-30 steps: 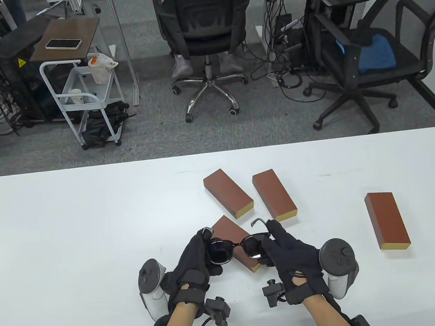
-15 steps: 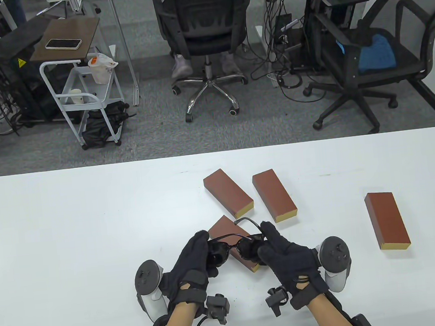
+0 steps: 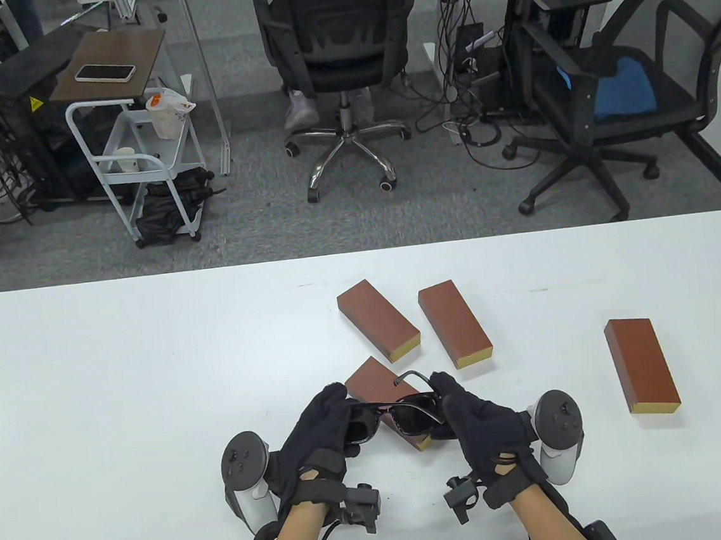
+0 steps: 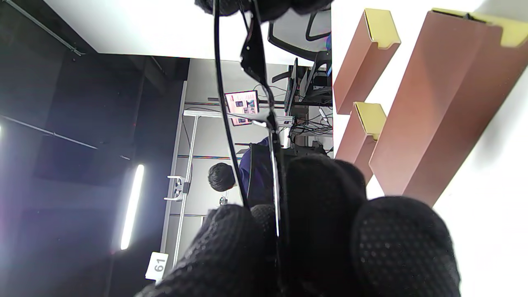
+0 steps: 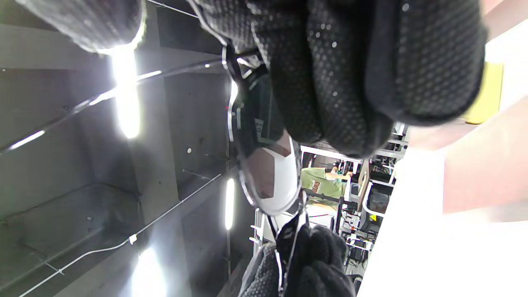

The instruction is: Slide to open storage boxes and store sunglasses

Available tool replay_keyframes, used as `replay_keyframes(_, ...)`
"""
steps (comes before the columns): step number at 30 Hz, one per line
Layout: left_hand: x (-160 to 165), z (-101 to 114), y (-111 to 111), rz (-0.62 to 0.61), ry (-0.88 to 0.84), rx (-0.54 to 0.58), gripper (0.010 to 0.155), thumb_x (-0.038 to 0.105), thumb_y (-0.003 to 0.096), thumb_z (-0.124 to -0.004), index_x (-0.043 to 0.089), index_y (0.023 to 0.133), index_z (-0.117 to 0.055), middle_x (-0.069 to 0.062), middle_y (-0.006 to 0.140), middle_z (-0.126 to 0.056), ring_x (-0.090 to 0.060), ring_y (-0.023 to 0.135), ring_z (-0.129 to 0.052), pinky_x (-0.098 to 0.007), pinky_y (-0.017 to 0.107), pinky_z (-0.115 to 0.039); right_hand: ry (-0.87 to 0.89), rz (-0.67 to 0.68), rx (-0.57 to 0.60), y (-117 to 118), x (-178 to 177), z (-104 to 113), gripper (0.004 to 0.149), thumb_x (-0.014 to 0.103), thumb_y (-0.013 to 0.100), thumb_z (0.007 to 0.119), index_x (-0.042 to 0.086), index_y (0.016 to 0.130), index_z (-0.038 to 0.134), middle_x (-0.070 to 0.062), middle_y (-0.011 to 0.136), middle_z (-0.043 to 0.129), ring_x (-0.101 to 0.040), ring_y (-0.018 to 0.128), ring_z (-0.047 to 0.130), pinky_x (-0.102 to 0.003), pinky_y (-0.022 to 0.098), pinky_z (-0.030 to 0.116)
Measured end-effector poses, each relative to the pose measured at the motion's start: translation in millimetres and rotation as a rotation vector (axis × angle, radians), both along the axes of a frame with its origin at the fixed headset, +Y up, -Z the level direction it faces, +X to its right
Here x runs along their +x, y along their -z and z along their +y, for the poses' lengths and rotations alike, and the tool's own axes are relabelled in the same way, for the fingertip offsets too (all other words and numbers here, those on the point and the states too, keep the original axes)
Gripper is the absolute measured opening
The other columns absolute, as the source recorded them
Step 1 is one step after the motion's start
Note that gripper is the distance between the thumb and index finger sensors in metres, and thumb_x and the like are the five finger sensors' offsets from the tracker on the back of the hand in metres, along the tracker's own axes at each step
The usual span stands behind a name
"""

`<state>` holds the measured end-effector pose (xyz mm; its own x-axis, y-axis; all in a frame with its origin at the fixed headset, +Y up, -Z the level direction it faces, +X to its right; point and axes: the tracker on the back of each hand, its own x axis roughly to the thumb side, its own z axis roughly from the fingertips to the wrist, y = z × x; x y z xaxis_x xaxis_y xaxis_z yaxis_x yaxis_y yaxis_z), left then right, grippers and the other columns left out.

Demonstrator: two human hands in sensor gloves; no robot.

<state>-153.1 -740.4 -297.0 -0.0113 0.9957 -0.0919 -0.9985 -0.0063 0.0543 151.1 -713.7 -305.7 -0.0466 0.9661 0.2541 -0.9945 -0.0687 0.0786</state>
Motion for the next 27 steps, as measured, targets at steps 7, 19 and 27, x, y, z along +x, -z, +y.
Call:
replay_keyframes(7,-1,0,1,0.023,0.034,0.020,0.048,0.034,0.0523,-0.085,0.021,0.098,-0.080,-0.010,0.084,-0.098,-0.019,0.051,-0.107,-0.043,0.039,-0.092,0.024,-0.011,-0.032,1,1,-4,0.060,0.057,0.041,0.072,0.014,0.082,0.077,-0.018,0.063,0.100,-0.039,0.050,0.105,-0.048,0.033,0.091)
replay_keyframes(19,10,-2,1,-0.106,-0.033,0.058,0.056,0.042,0.0572,-0.074,0.019,0.108,-0.066,-0.013,0.097,-0.087,-0.025,0.065,-0.103,-0.046,0.046,-0.088,0.090,-0.151,-0.170,1,14,-14,0.050,0.054,0.041,0.077,0.018,0.074,0.087,-0.012,0.057,0.105,-0.034,0.043,0.108,-0.044,0.029,0.093)
replay_keyframes(27,14,-2,2,-0.159,-0.041,0.072,0.057,0.043,0.0569,-0.074,0.019,0.108,-0.065,-0.014,0.099,-0.085,-0.027,0.070,-0.102,-0.047,0.047,-0.087,0.087,-0.176,-0.208,2,20,-15,0.049,0.054,0.040,0.079,0.019,0.073,0.088,-0.010,0.055,0.106,-0.031,0.041,0.109,-0.042,0.027,0.094)
